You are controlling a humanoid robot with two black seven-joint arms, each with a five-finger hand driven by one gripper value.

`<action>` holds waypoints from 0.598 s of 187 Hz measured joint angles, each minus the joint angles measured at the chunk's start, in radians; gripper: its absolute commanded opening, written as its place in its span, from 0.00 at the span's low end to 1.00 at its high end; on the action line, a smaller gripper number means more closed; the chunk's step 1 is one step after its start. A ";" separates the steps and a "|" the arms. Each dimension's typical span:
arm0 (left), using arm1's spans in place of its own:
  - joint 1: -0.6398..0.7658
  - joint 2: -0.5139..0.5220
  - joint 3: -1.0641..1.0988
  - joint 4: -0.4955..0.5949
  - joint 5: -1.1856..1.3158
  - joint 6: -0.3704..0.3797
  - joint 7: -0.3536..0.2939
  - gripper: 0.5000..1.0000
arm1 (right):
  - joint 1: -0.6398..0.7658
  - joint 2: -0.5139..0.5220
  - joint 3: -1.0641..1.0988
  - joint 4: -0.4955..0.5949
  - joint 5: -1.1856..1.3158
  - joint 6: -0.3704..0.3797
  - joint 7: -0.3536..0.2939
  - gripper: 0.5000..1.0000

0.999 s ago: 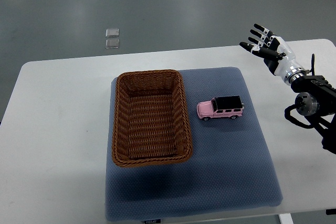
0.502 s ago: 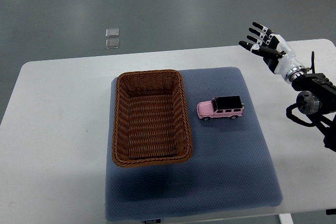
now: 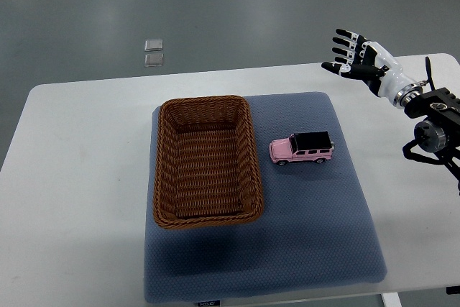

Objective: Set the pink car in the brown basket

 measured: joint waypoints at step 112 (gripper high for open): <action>0.000 0.000 0.000 0.000 0.000 0.000 0.000 1.00 | 0.377 -0.168 -0.482 0.133 -0.370 0.160 0.009 0.82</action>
